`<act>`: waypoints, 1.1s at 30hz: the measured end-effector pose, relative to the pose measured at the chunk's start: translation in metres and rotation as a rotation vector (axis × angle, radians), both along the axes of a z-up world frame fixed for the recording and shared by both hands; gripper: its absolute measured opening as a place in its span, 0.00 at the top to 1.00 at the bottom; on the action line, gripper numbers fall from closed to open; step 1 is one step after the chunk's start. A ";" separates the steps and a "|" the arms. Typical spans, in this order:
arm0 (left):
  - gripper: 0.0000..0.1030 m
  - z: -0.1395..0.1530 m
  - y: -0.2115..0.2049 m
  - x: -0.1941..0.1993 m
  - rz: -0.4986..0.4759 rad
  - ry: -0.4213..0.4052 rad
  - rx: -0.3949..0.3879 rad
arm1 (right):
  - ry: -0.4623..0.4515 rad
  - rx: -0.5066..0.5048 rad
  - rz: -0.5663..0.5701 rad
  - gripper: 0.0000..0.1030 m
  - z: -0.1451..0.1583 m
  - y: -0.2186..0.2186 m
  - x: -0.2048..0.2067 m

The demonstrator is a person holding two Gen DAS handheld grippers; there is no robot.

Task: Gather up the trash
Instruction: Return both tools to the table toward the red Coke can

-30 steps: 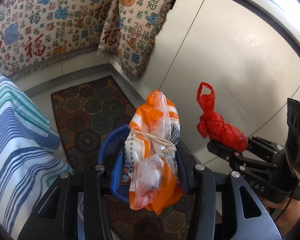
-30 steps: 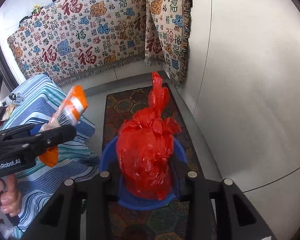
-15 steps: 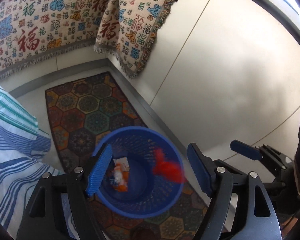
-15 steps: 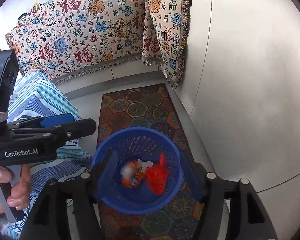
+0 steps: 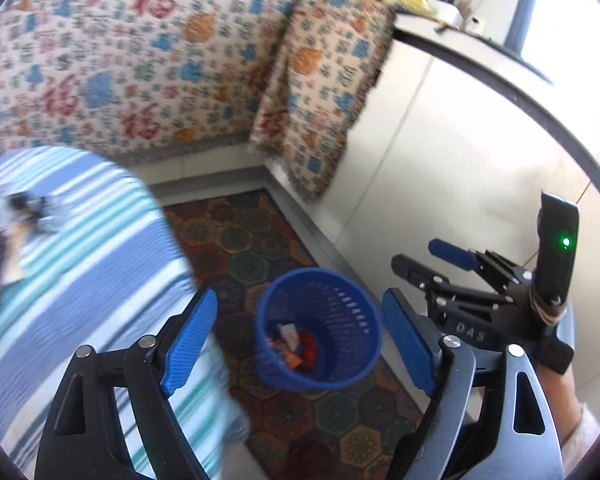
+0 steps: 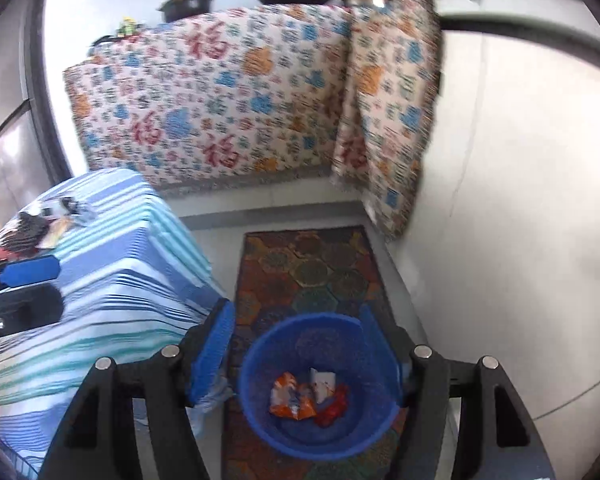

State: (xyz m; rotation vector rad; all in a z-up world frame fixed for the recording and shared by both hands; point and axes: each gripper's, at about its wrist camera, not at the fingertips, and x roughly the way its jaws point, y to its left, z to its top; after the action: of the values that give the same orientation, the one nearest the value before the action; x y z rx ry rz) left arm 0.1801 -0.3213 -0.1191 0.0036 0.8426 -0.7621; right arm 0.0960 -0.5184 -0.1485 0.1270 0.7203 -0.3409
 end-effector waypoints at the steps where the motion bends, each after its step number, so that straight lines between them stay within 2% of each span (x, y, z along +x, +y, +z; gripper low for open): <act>1: 0.16 0.004 0.020 -0.003 0.026 -0.011 0.009 | -0.011 -0.005 0.034 0.35 0.004 0.016 0.005; 6: 0.11 0.006 0.134 -0.013 0.207 -0.047 0.093 | -0.061 0.003 0.197 0.31 0.014 0.102 0.029; 9: 0.10 -0.008 0.205 -0.007 0.335 -0.031 0.163 | -0.058 0.036 0.294 0.31 0.010 0.154 0.046; 12: 0.10 -0.031 0.269 0.008 0.465 0.005 0.201 | -0.028 0.043 0.366 0.31 0.001 0.202 0.061; 16: 0.10 -0.054 0.326 0.032 0.568 0.041 0.228 | 0.014 0.012 0.436 0.31 -0.014 0.254 0.076; 22: 0.11 -0.074 0.377 0.065 0.627 0.056 0.254 | 0.081 0.009 0.452 0.31 -0.037 0.287 0.097; 24: 0.10 -0.071 0.380 0.072 0.636 0.046 0.242 | 0.089 0.007 0.452 0.31 -0.040 0.290 0.101; 26: 0.10 -0.074 0.377 0.084 0.624 0.047 0.272 | 0.092 0.004 0.454 0.31 -0.041 0.291 0.101; 28: 0.00 -0.079 0.373 0.097 0.608 0.060 0.327 | 0.096 0.001 0.455 0.31 -0.043 0.292 0.102; 29: 0.00 -0.081 0.370 0.101 0.595 0.062 0.347 | 0.100 0.002 0.454 0.31 -0.044 0.293 0.102; 33: 0.00 -0.082 0.372 0.107 0.582 0.059 0.344 | 0.120 -0.005 0.464 0.31 -0.050 0.294 0.103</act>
State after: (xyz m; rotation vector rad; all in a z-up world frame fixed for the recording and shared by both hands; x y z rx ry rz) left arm 0.2871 0.0506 -0.2008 0.0408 0.9613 -0.0676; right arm 0.1988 -0.2246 -0.1985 -0.0674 0.8434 0.0945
